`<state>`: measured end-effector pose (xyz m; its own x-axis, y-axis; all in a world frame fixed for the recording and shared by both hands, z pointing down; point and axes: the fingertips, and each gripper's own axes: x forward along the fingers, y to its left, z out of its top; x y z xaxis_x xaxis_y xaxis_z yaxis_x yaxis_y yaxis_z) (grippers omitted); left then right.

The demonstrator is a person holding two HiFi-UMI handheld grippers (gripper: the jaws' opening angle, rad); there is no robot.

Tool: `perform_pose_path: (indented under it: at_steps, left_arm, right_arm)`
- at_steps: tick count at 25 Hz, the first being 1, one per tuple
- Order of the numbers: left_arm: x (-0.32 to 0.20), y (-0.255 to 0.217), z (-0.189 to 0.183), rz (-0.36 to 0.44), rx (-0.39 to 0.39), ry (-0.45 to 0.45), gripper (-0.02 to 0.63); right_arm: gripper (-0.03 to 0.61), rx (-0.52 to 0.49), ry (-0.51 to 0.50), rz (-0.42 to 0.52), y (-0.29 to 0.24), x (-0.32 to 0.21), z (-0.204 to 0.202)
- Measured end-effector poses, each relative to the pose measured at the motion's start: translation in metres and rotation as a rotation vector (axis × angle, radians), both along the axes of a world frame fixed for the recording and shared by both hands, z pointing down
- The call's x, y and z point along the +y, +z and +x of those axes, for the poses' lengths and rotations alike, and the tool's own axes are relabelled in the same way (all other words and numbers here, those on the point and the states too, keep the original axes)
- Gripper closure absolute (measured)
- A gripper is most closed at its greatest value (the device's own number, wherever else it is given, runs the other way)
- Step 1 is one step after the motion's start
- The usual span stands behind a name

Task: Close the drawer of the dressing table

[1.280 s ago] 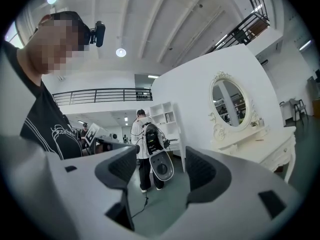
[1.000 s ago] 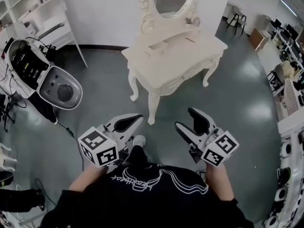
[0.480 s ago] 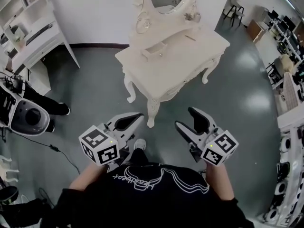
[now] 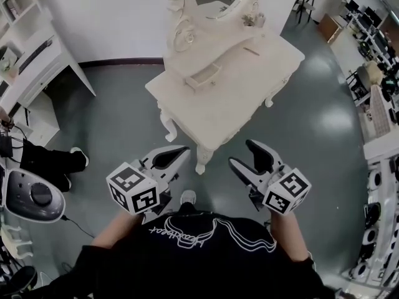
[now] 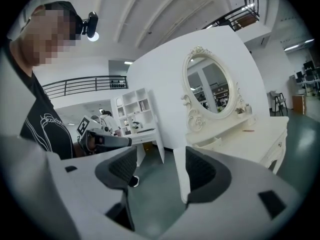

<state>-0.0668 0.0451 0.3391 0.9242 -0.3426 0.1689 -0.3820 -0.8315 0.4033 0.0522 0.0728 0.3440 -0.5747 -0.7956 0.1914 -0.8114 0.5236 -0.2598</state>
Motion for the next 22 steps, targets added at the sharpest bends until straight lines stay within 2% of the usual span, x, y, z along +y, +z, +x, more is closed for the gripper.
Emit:
perform_pose_path:
  at_steps: [11,22]
  left_arm:
    - [-0.088,0.015,-0.008,0.020,-0.036,0.040,0.611]
    - [-0.136,0.045,-0.001,-0.007,-0.068,0.019,0.611]
  right_arm:
    - [0.285,0.014,0.065,-0.046,0.017,-0.079,-0.006]
    - [0.290,0.042,0.084,-0.094,0.044,-0.122,0.005]
